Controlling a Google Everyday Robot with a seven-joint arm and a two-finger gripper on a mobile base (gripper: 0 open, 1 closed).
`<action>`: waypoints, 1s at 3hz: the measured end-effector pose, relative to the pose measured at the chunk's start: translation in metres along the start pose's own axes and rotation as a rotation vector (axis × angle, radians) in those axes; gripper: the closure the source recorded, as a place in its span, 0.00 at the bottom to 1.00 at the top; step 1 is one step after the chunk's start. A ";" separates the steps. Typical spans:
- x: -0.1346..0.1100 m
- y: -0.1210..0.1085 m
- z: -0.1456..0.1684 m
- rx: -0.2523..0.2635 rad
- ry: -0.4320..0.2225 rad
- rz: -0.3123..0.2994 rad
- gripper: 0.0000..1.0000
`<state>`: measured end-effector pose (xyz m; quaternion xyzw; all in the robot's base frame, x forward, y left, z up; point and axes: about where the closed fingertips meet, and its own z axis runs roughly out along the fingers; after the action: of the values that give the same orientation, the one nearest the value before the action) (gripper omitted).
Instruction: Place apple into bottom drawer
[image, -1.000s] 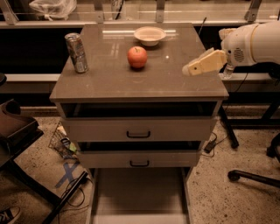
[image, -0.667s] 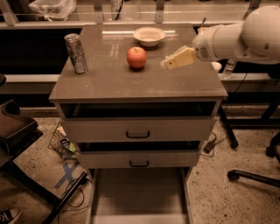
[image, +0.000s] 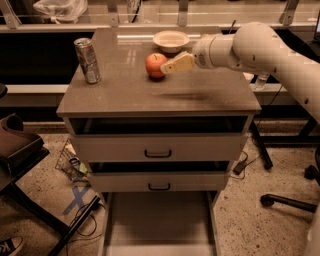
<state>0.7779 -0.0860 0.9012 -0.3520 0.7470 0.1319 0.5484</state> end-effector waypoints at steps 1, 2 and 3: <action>-0.001 0.015 0.031 -0.099 -0.059 0.070 0.00; -0.009 0.038 0.049 -0.202 -0.094 0.103 0.00; -0.008 0.054 0.065 -0.259 -0.091 0.129 0.00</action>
Offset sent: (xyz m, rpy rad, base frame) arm 0.0073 0.0914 -0.0153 0.2435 0.1093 0.2742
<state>0.7900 -0.0064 0.8743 -0.3648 0.7192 0.2779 0.5220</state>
